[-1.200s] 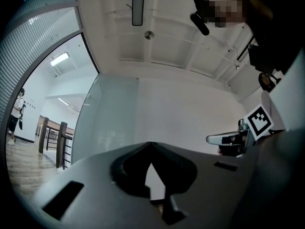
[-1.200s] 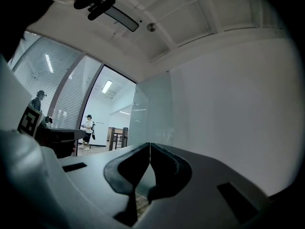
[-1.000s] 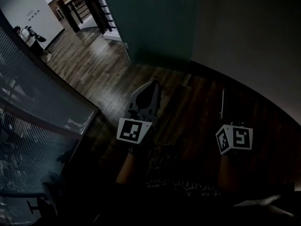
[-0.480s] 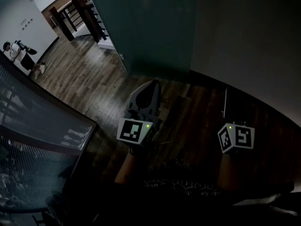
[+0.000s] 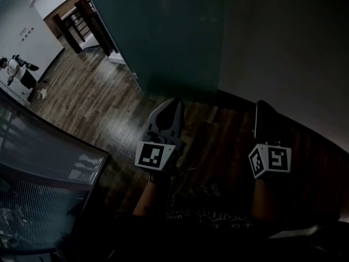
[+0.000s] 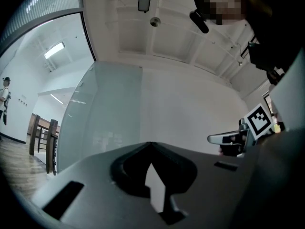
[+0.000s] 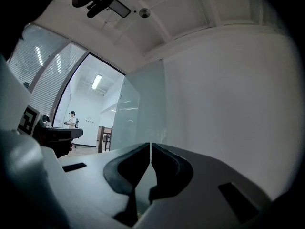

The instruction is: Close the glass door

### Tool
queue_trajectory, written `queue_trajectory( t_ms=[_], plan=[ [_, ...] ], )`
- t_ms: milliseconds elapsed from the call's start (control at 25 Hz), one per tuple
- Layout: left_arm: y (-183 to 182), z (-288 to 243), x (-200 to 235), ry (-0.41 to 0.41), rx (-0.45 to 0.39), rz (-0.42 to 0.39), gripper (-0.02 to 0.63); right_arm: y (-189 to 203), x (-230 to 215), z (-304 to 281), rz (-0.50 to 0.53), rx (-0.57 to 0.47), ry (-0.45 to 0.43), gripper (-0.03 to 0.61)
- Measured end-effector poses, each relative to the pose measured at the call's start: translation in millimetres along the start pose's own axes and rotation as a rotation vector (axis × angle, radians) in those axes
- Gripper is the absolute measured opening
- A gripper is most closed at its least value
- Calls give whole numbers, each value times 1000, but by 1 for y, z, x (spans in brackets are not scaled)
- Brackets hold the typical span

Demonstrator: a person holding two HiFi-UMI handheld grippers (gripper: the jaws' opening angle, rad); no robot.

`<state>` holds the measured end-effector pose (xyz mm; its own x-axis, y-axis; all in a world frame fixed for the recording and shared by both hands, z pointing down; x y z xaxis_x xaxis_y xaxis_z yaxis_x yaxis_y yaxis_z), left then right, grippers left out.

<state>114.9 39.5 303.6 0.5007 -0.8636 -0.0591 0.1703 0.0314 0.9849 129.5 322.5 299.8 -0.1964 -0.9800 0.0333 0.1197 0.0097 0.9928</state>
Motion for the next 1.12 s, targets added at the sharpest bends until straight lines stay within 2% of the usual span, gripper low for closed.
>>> queue_trajectory(
  t_ms=[600,840,1120],
  plan=[
    [24,-132,23,-56,-21,3,2,10,-69,-133,2,-13,-65,3],
    [31,-158,47,-82,-12,4,2,21,-71,-174,-12,7,-99,5],
    [46,-199,92,-67,-17,3,1,33,-69,-232,-3,-2,-88,5]
  ],
)
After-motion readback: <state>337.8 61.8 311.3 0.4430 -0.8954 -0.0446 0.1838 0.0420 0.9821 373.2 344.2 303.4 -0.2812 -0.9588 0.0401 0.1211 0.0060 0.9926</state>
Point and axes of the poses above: the fingertips, and each gripper's own axes: z backward along the fingers, x to its left, y out of its underside, the point moved 9 cm from there along z, backward along the fingers, and after that the axes turned 8 degrees about y, right-handed, at the moved point
